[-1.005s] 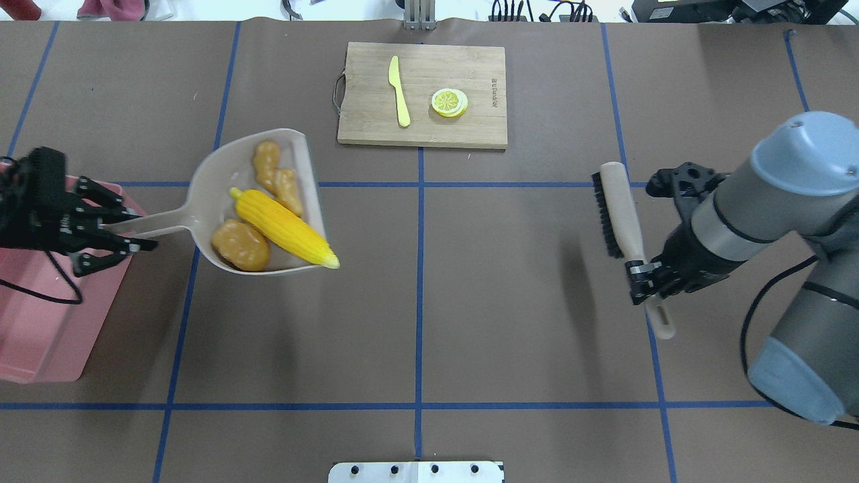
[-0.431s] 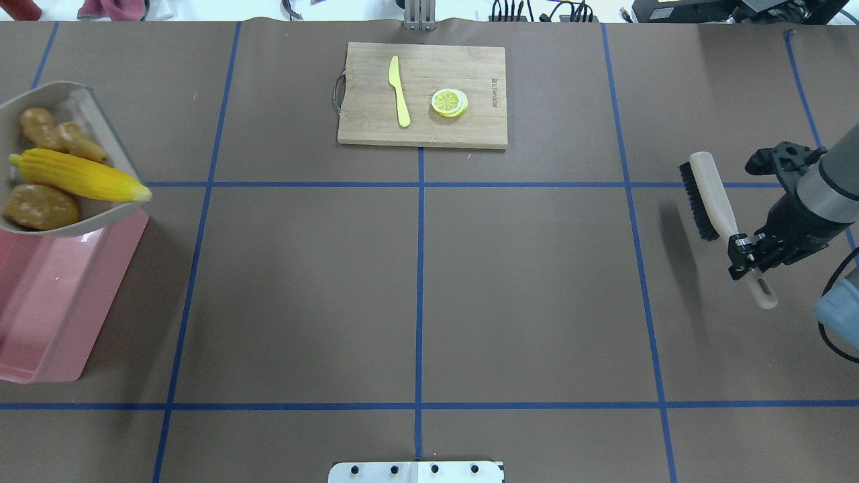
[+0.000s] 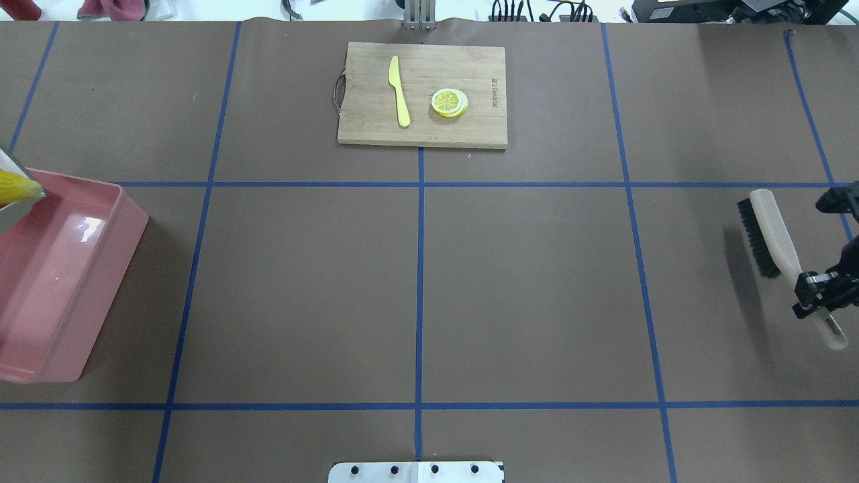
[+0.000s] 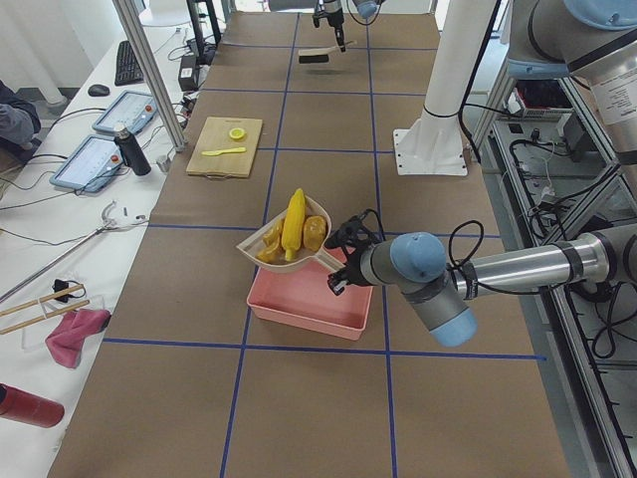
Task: Sweep and dump trash into bin
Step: 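Tip the dustpan over the pink bin with the left gripper to dump the items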
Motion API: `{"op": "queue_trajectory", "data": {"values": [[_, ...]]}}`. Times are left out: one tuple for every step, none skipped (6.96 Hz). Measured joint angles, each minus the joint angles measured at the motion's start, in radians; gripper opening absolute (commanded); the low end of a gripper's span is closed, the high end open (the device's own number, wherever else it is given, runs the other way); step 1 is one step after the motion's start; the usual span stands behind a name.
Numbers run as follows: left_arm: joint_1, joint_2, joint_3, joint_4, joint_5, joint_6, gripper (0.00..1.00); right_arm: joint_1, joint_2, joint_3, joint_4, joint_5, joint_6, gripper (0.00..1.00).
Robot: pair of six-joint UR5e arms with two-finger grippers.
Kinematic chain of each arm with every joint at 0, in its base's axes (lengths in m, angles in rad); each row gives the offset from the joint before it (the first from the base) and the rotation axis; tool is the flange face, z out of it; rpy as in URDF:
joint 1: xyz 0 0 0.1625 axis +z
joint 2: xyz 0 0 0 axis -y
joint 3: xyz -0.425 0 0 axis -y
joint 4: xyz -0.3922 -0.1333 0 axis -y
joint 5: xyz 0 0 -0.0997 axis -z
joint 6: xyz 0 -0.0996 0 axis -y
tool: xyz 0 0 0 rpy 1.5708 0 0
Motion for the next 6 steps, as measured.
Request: {"op": "queue_trajectory", "data": {"values": [[-0.015, 0.036, 0.004, 0.037, -0.007, 0.007, 0.0, 0.013, -0.038, -0.027, 0.061, -0.018, -0.029, 0.0], [-0.02, 0.064, -0.003, 0.112, -0.008, 0.045, 0.0, 0.018, -0.057, -0.039, 0.088, -0.039, -0.041, 0.0], [-0.021, 0.084, -0.028, 0.235, -0.006, 0.125, 0.0, 0.018, -0.063, -0.051, 0.098, -0.056, -0.045, 0.0], [-0.022, 0.096, -0.071, 0.374, 0.0, 0.211, 0.0, 0.017, -0.061, -0.064, 0.102, -0.068, -0.046, 0.0], [-0.022, 0.106, -0.122, 0.487, 0.027, 0.267, 0.0, 0.017, -0.058, -0.076, 0.103, -0.073, -0.046, 0.0], [-0.022, 0.111, -0.183, 0.59, 0.076, 0.306, 0.0, 0.016, -0.05, -0.091, 0.103, -0.072, -0.045, 0.0]]}}
